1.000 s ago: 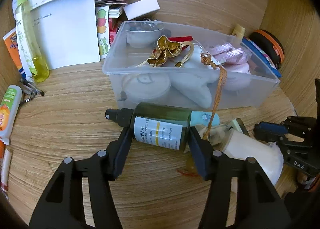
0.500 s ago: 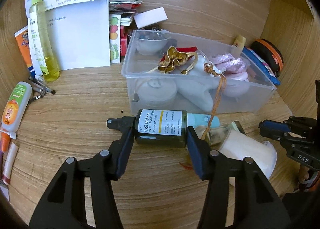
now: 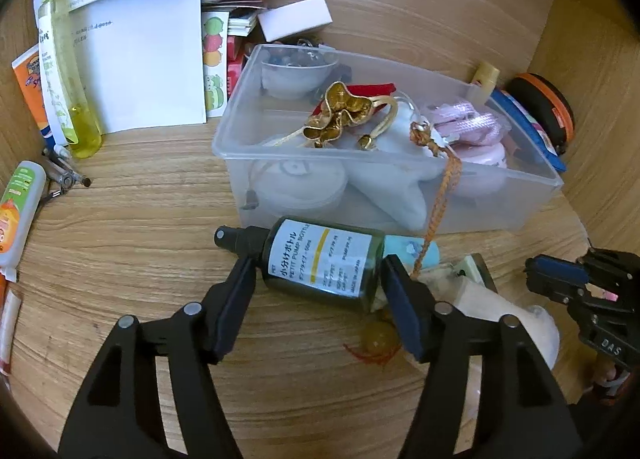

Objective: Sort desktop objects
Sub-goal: 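Carry the green bottle and black clip over the clear box and open both tools, then grasp the white cream jar with the left tool while the right approaches the small soap bars, then hold the cream jar with the left tool while the right grasps a small green soap bar, then carry the cream jar and soap bar over the clear box with both tools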

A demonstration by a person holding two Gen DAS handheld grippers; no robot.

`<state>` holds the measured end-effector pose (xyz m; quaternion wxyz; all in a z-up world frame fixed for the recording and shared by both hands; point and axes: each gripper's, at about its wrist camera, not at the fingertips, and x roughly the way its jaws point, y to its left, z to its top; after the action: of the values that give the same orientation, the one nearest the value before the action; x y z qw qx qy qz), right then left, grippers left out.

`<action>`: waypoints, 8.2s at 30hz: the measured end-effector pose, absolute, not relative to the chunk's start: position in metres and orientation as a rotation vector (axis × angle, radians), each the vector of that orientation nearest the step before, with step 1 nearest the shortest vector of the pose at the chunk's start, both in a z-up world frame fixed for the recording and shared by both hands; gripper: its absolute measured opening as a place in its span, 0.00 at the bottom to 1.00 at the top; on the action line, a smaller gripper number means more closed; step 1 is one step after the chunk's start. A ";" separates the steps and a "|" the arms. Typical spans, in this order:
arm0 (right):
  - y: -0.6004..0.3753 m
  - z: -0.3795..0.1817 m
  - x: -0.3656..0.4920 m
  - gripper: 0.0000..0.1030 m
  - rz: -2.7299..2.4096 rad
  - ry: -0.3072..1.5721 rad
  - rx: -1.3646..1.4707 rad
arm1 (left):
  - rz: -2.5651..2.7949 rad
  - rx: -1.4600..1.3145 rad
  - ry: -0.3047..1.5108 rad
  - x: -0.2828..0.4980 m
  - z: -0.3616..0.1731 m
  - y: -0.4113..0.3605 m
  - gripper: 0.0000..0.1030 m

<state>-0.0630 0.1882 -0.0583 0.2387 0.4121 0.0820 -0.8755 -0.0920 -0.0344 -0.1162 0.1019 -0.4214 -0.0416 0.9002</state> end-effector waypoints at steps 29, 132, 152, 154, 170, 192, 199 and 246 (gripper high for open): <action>0.193 -0.015 -0.072 0.14 -2.465 0.160 0.943 | 2.799 -0.917 -0.104 -0.046 -0.049 -0.039 0.55; 0.213 -0.046 -0.049 0.78 -2.495 -0.008 1.096 | 2.587 -1.093 -0.121 -0.003 -0.082 -0.006 0.92; 0.223 -0.061 -0.052 0.78 -2.458 -0.035 1.132 | 2.555 -1.132 -0.001 -0.041 -0.105 0.038 0.74; 0.220 -0.063 -0.053 0.78 -2.451 -0.034 1.136 | 2.558 -1.122 -0.011 -0.039 -0.105 0.036 0.70; 0.167 -0.071 -0.066 0.77 -2.332 0.129 1.150 | 2.646 -1.076 -0.166 -0.012 -0.091 -0.016 0.62; 0.132 -0.082 -0.092 0.26 -2.342 0.194 1.188 | 2.710 -1.038 -0.154 -0.016 -0.097 -0.039 0.64; 0.142 -0.081 -0.090 0.16 -2.350 0.181 1.196 | 2.679 -1.068 -0.174 -0.025 -0.104 -0.029 0.65; 0.160 0.000 -0.060 0.15 -2.517 0.229 0.877 | 2.812 -0.873 -0.299 -0.033 -0.032 -0.048 0.64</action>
<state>-0.0599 0.1605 0.0005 0.2312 0.3189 0.0833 -0.9154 -0.0333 -0.0485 -0.0324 0.0911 -0.2937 -0.1007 0.9462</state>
